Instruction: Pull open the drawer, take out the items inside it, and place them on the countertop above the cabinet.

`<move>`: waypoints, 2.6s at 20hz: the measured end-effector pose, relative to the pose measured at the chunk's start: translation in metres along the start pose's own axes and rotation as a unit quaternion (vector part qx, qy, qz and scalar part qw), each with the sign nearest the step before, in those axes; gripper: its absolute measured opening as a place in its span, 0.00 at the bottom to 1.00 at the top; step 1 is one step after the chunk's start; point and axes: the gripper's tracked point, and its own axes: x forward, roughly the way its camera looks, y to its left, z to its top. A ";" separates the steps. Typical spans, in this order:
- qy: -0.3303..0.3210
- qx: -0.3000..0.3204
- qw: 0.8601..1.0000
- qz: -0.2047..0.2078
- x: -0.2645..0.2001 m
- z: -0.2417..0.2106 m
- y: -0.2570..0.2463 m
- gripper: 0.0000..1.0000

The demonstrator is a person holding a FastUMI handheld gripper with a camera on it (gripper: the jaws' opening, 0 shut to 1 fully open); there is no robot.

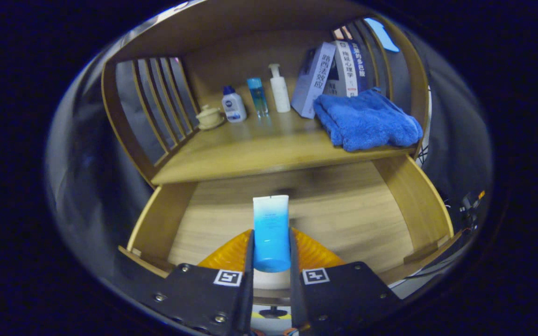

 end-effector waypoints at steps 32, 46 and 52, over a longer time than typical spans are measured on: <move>-0.118 -0.029 0.990 -0.068 0.139 0.127 0.027 0.34; -0.151 -0.025 0.985 -0.084 0.096 0.126 0.019 0.95; -0.164 -0.043 0.982 -0.079 0.038 0.119 0.026 1.00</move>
